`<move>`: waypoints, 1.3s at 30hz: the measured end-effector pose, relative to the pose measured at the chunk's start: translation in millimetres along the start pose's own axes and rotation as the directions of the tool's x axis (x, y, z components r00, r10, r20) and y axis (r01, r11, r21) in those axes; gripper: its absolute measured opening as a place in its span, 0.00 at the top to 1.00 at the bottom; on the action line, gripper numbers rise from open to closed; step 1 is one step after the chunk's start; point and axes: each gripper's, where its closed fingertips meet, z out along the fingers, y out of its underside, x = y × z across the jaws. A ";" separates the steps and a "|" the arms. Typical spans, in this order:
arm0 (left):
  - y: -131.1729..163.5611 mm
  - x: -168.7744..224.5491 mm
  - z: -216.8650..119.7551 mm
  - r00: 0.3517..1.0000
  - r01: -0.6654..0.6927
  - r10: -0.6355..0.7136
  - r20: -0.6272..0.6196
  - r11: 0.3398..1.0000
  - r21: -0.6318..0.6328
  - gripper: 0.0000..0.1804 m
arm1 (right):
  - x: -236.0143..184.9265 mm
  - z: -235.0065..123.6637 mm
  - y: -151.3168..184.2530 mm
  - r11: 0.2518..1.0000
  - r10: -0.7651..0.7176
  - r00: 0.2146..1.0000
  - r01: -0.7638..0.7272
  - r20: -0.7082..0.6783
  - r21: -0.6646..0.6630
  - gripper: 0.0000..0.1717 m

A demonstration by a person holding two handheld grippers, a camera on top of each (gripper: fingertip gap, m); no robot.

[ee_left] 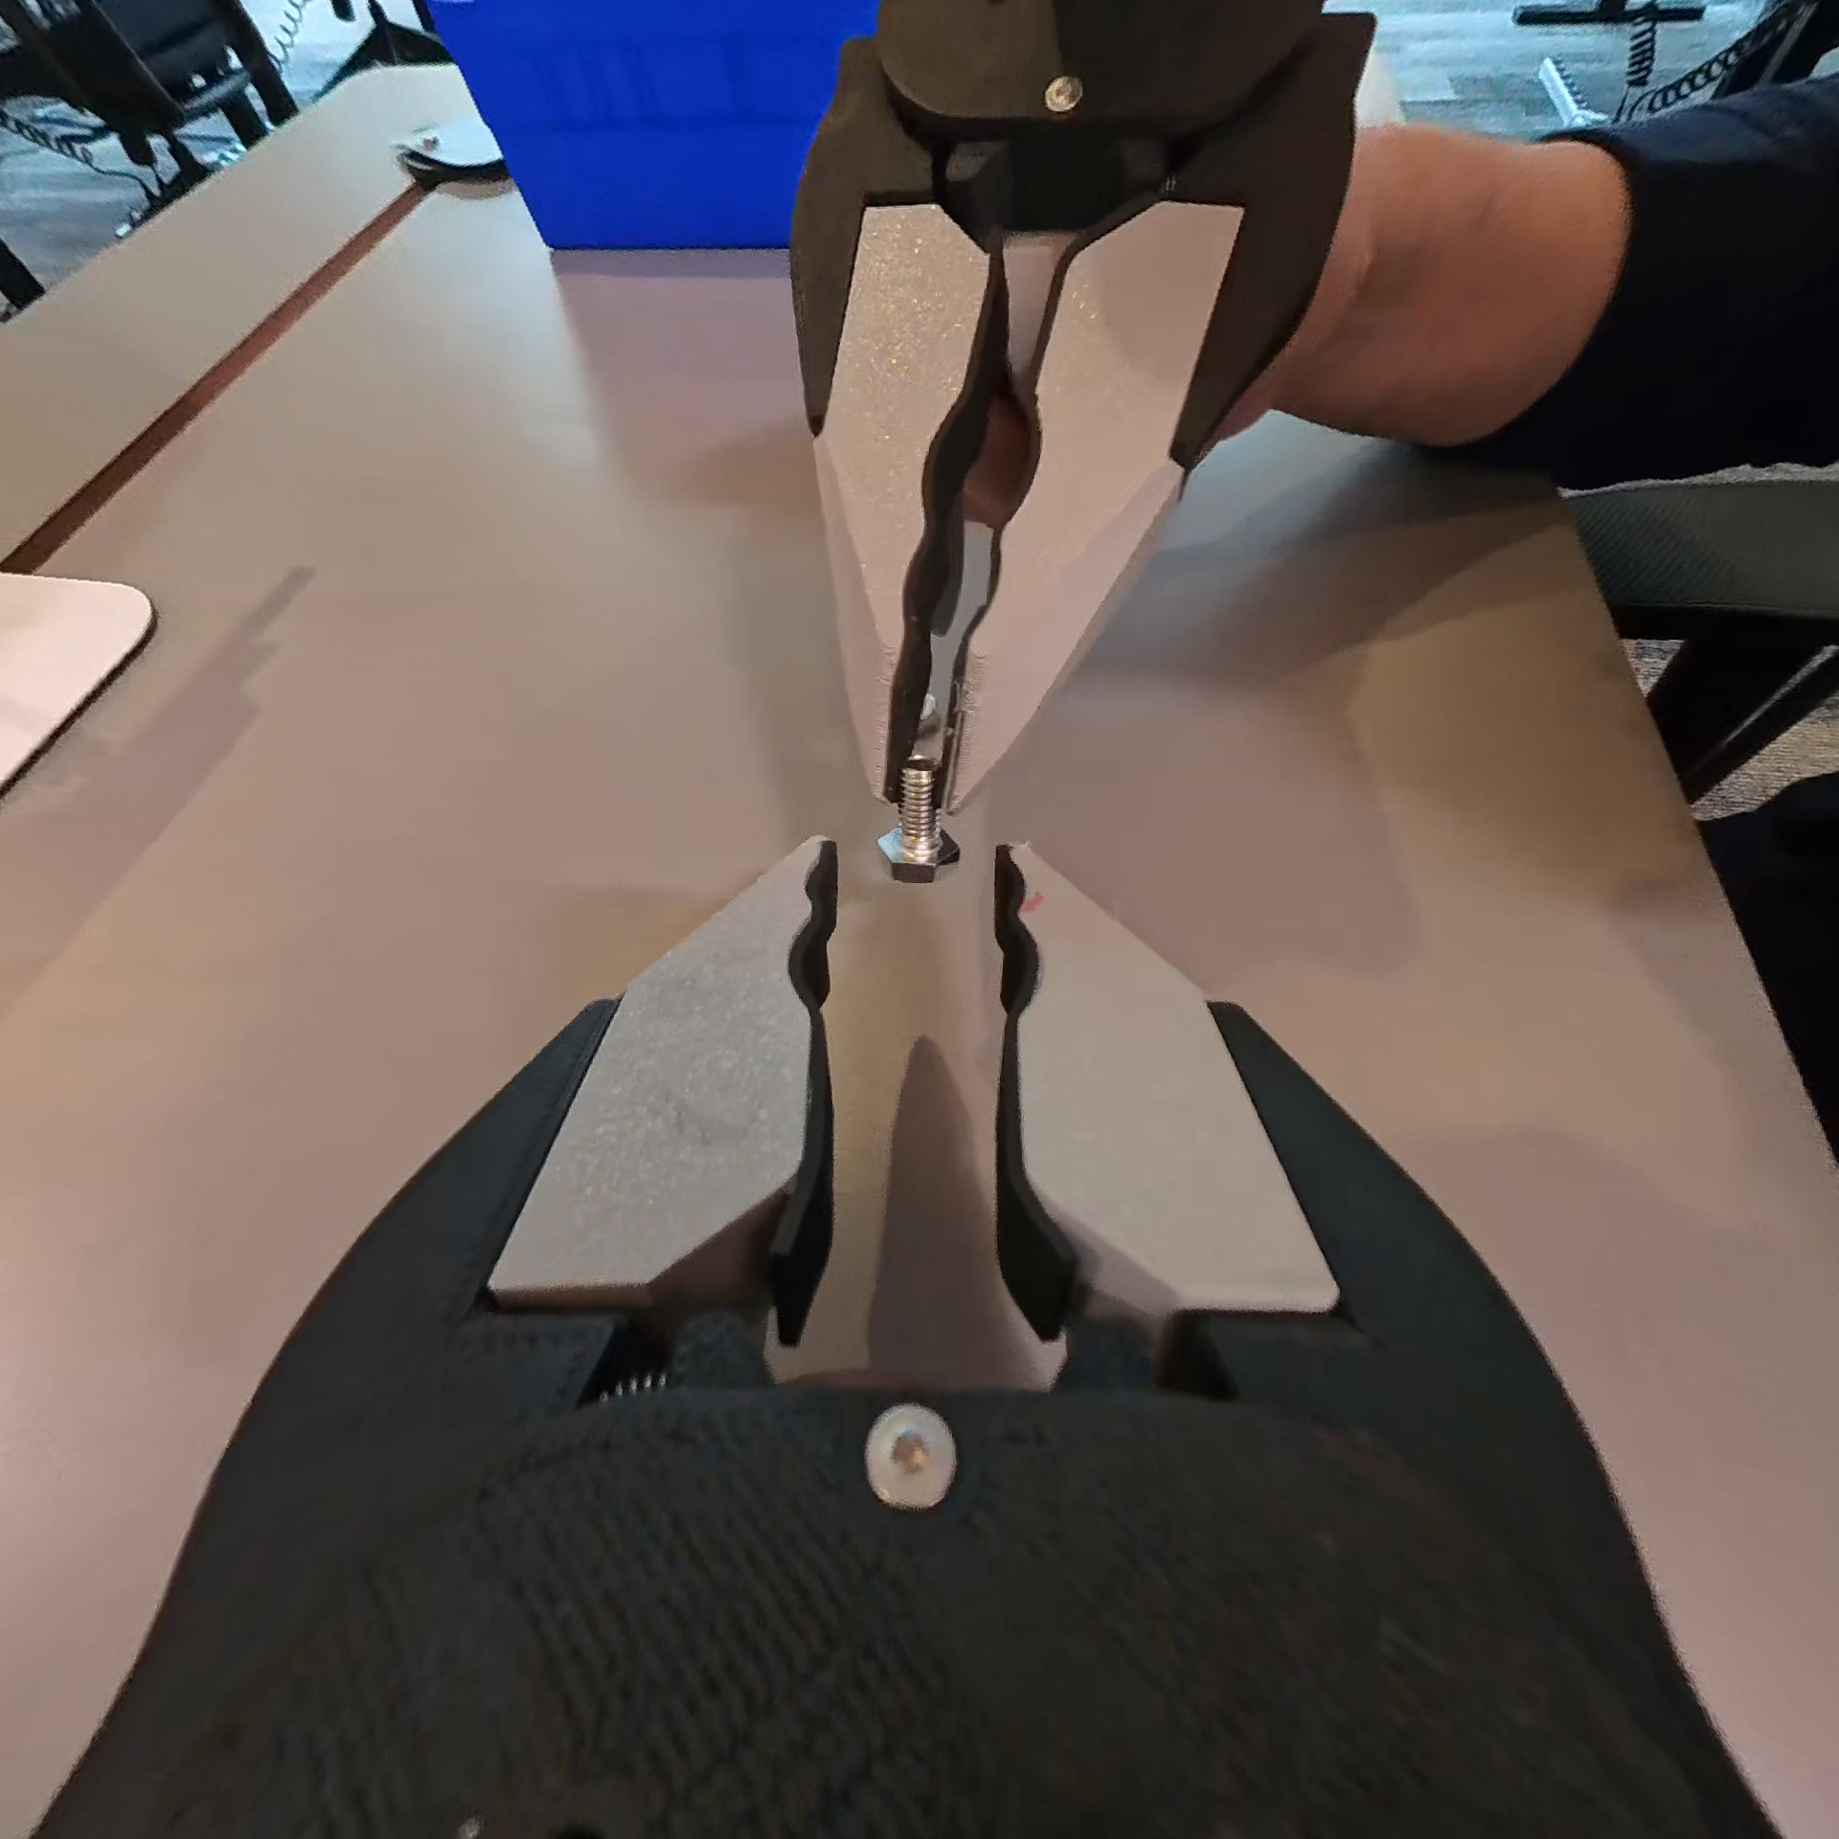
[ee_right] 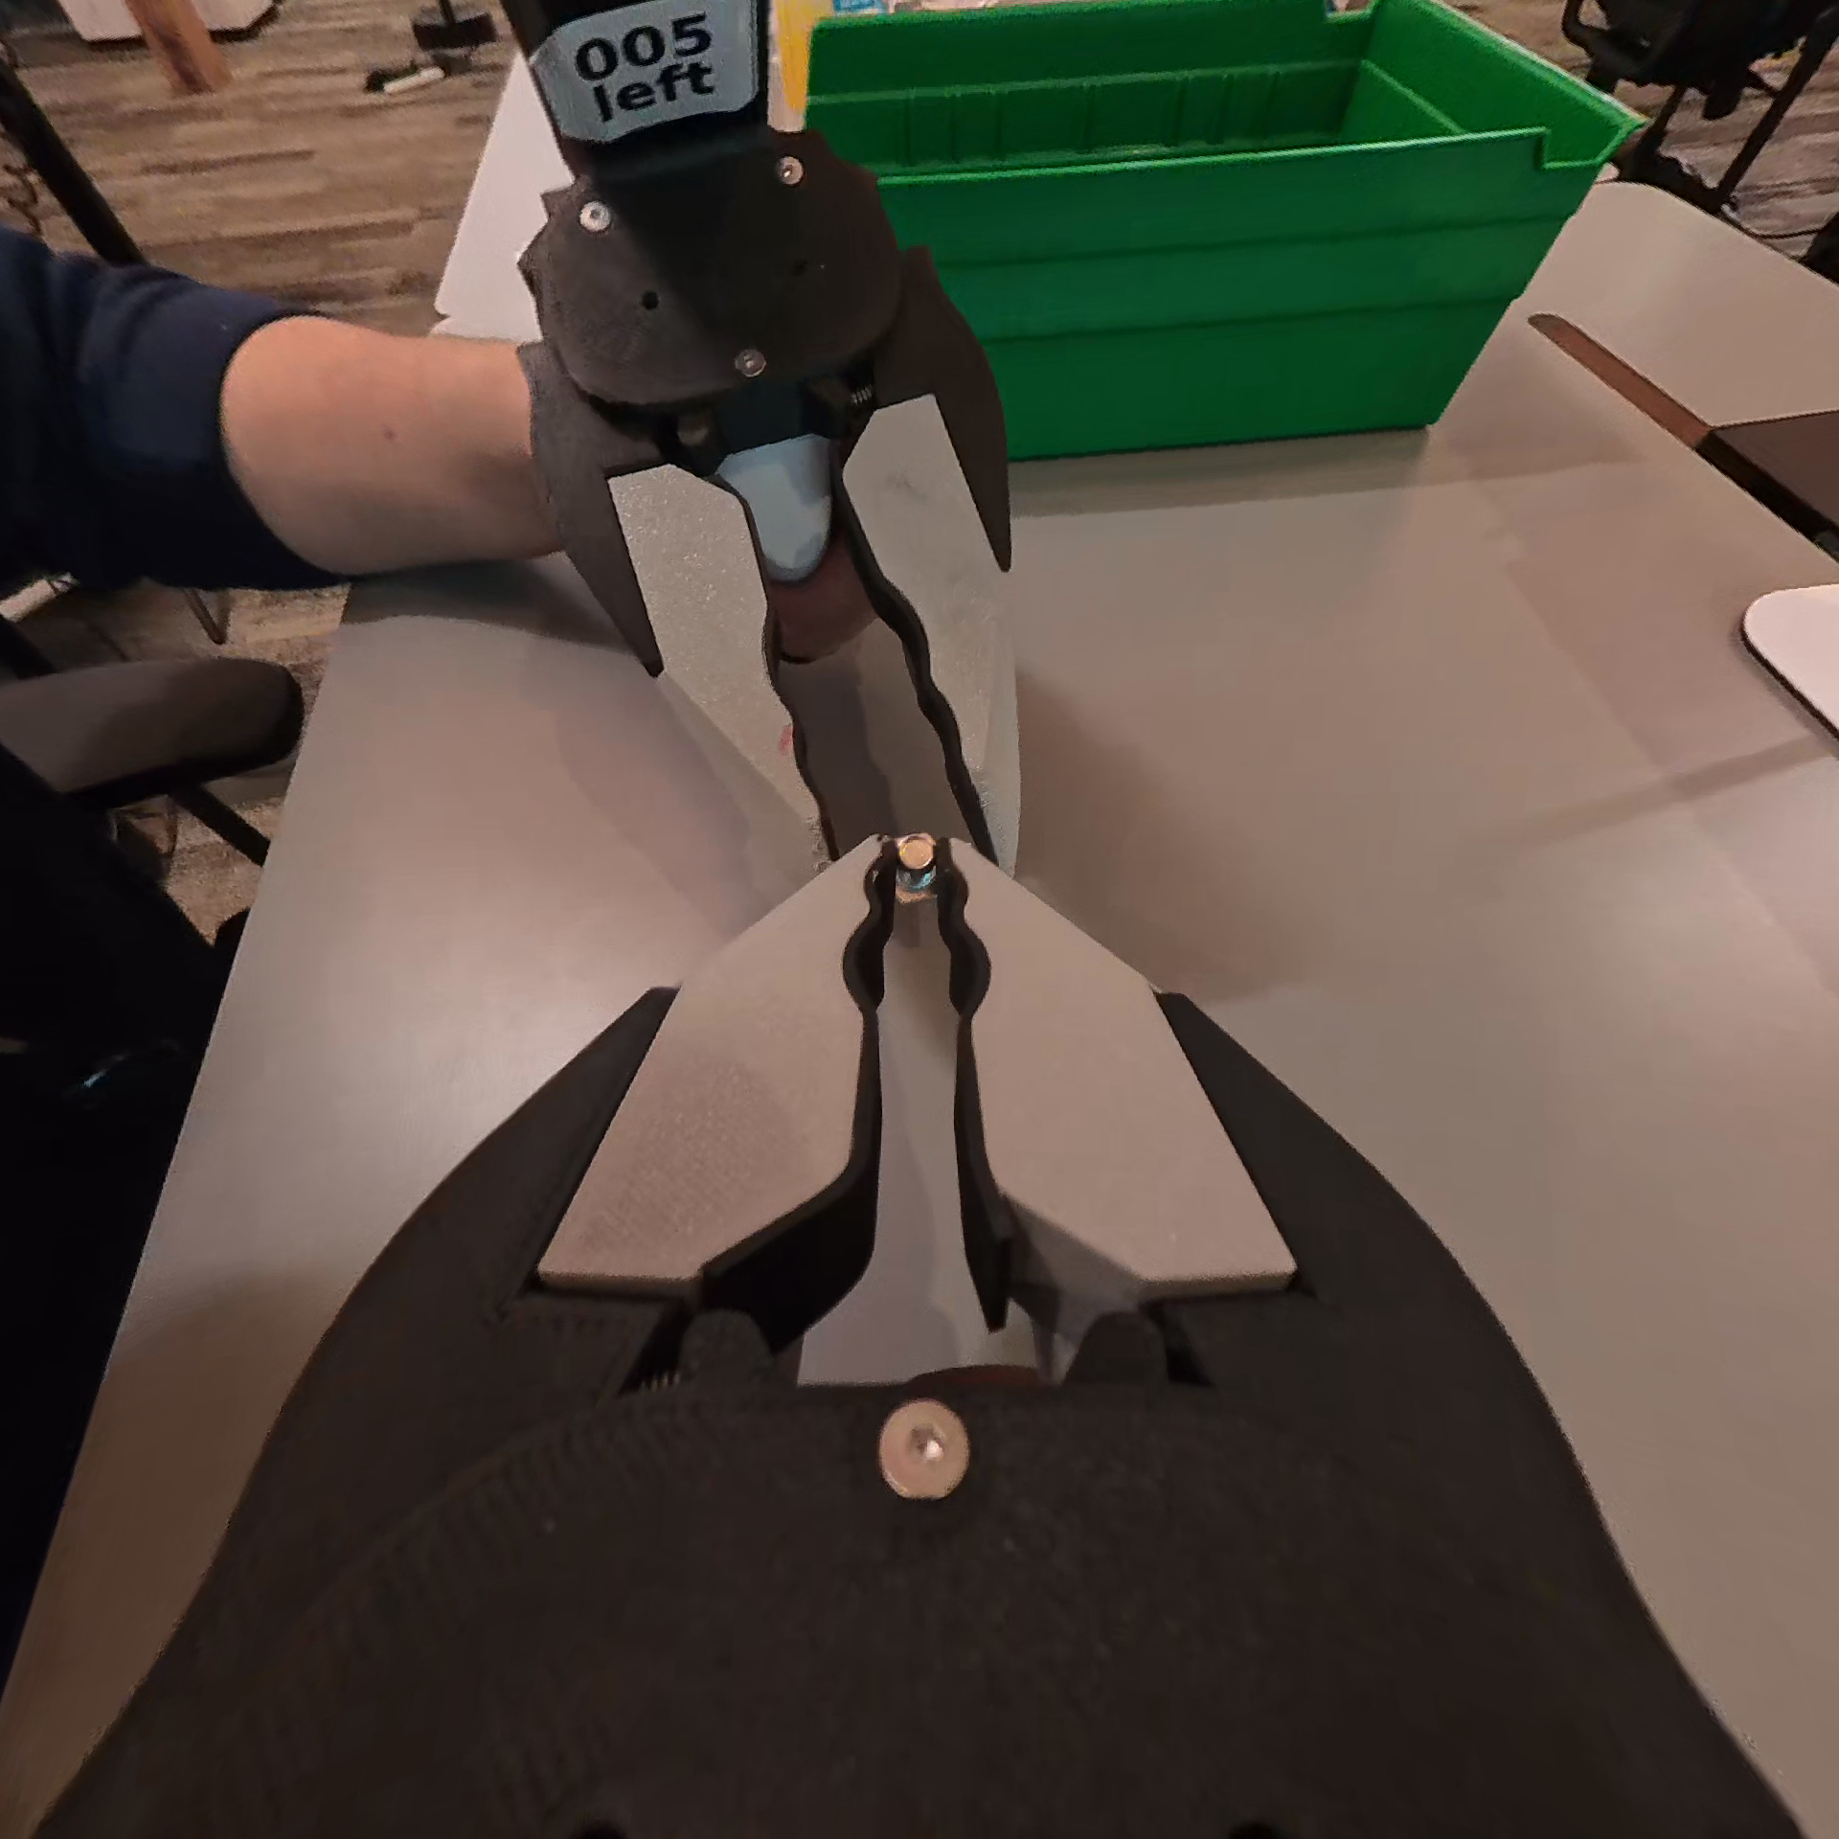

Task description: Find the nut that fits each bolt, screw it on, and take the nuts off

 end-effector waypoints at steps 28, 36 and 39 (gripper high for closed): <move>-13.1 -19.8 -4.9 0.982 -0.039 0.030 0.189 0.998 0.044 0.93 | 16.7 -1.2 -15.5 0.981 0.172 0.979 -0.160 -0.111 0.111 0.98; -13.6 -20.1 -5.1 0.979 -0.058 0.048 0.200 0.998 0.040 0.93 | 16.4 -2.6 -16.2 0.981 0.172 0.979 -0.159 -0.109 0.114 0.98; -14.4 -20.5 -5.5 0.975 -0.073 0.063 0.213 0.997 0.039 0.93 | 16.6 -3.1 -16.9 0.978 0.183 0.978 -0.170 -0.103 0.121 0.98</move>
